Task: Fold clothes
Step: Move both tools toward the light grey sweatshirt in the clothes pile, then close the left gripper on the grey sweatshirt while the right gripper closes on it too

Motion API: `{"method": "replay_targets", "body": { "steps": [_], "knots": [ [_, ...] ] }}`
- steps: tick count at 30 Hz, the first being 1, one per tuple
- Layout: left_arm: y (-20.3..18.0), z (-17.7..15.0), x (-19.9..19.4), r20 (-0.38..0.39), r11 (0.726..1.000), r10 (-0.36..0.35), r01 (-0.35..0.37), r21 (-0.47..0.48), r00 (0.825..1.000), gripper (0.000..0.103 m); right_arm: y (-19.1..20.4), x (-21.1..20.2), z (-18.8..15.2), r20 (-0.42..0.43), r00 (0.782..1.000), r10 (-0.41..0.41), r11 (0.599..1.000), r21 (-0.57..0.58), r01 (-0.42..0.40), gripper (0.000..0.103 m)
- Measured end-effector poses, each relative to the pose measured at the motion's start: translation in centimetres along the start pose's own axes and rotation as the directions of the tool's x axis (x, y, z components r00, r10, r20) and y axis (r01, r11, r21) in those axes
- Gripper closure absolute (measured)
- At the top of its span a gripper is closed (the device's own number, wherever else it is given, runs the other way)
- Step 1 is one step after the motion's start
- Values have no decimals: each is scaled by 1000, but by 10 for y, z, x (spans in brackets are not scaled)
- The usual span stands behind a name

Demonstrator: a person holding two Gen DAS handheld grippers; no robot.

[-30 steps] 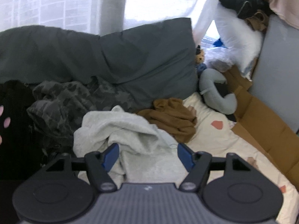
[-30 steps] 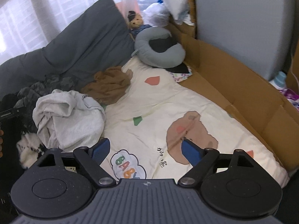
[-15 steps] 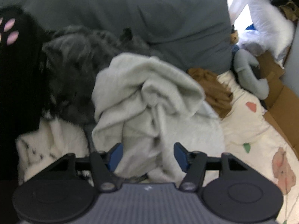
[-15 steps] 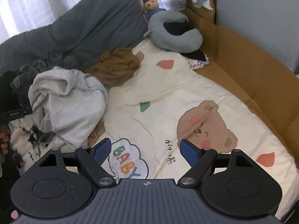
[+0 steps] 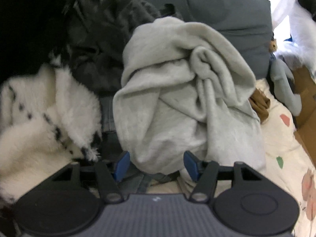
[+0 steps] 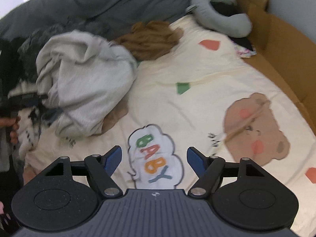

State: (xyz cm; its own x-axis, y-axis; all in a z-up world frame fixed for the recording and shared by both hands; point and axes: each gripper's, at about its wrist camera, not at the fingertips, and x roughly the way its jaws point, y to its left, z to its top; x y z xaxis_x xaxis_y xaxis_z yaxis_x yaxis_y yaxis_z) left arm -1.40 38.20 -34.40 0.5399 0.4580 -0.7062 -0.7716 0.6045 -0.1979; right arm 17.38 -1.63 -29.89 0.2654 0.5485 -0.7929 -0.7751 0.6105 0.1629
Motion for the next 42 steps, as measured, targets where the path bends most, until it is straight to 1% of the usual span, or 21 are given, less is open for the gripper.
{"method": "replay_targets", "body": {
  "steps": [3, 7, 10, 12, 14, 17, 18, 21, 23, 27, 30, 31, 35, 38, 40, 41, 42],
  "knots": [
    [8, -6, 11, 3, 999, -17, 17, -39, 1000, 39, 16, 16, -1, -30, 999, 17, 999, -42, -19, 26],
    [19, -13, 29, -11, 992, -32, 30, -123, 999, 39, 35, 34, 3, -61, 998, 33, 996, -78, -38, 26],
    [25, -14, 30, 9, 985, -58, 59, -163, 998, 41, 48, 44, 8, -63, 997, 40, 994, -99, -46, 26],
    [31, -15, 30, 23, 978, -84, 86, -188, 996, 56, 56, 51, 12, -59, 997, 45, 993, -104, -51, 26],
    [35, -14, 28, 23, 974, -85, 87, -208, 996, 83, 66, 58, 16, -49, 997, 57, 993, -102, -62, 26],
    [41, -12, 19, 44, 967, -114, 121, -223, 993, 90, 84, 69, 21, -25, 997, 68, 991, -118, -70, 26],
    [41, -11, 17, 48, 967, -126, 134, -216, 991, 91, 90, 72, 23, -17, 997, 70, 991, -114, -71, 26],
    [41, -8, 7, 57, 971, -152, 160, -177, 987, 94, 103, 82, 26, 2, 995, 96, 994, -50, -95, 26],
    [41, -4, -1, 67, 972, -166, 174, -160, 984, 95, 115, 89, 26, 8, 994, 107, 993, -42, -106, 27],
    [38, 2, -20, 91, 971, -194, 204, -122, 977, 96, 136, 101, 25, 6, 991, 134, 989, -63, -134, 27],
    [40, 10, -38, 97, 962, -241, 251, -108, 966, 97, 150, 110, 27, -1, 984, 176, 982, -72, -175, 27],
    [38, 13, -42, 100, 961, -251, 260, -90, 963, 98, 155, 113, 27, 0, 982, 189, 979, -75, -188, 27],
    [39, 24, -65, 122, 959, -270, 278, -60, 955, 99, 165, 140, 29, -6, 977, 214, 976, -50, -214, 27],
    [45, 31, -84, 142, 956, -281, 290, -50, 949, 99, 180, 158, 28, -14, 974, 227, 972, -53, -228, 27],
    [44, 38, -93, 147, 954, -290, 299, -38, 946, 99, 190, 172, 29, -20, 971, 236, 970, -61, -237, 28],
    [42, 41, -95, 148, 953, -292, 300, -31, 945, 99, 194, 178, 31, -25, 971, 239, 969, -63, -241, 30],
    [40, 45, -98, 150, 953, -295, 301, -24, 944, 99, 197, 185, 32, -31, 970, 242, 968, -66, -244, 36]
  ]
}}
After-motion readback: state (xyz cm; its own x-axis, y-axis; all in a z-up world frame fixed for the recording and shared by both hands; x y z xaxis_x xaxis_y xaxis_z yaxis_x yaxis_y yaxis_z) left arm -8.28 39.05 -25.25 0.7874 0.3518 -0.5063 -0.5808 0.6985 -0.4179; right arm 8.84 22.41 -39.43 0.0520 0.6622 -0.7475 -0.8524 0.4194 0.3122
